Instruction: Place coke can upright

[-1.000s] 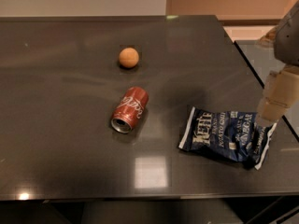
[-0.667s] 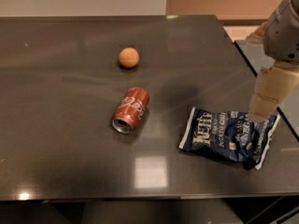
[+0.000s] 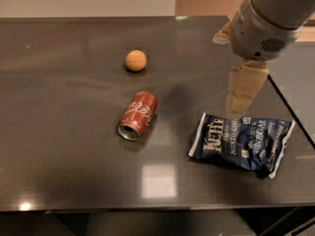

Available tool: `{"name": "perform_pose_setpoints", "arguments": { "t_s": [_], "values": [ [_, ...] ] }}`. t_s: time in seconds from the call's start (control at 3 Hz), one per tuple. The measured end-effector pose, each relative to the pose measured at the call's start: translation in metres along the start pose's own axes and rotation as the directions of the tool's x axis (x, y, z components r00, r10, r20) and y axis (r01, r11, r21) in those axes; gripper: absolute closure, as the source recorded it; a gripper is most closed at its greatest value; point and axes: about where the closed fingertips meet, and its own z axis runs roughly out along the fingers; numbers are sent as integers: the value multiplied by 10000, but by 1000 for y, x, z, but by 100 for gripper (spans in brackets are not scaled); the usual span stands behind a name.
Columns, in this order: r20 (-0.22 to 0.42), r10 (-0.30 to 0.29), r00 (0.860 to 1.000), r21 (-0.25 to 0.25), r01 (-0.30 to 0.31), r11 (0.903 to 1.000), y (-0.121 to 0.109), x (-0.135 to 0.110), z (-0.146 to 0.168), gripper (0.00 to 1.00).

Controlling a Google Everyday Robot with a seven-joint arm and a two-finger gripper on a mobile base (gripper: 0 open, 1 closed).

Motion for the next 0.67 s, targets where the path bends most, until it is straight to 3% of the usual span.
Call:
{"name": "perform_pose_setpoints", "arguments": {
  "t_s": [0.33, 0.67],
  "values": [
    [322, -1248, 9917, -153, 1253, 9920, -5, -32, 18, 0],
    [680, -2599, 9632, -296, 2624, 9645, -4, -66, 35, 0]
  ]
}}
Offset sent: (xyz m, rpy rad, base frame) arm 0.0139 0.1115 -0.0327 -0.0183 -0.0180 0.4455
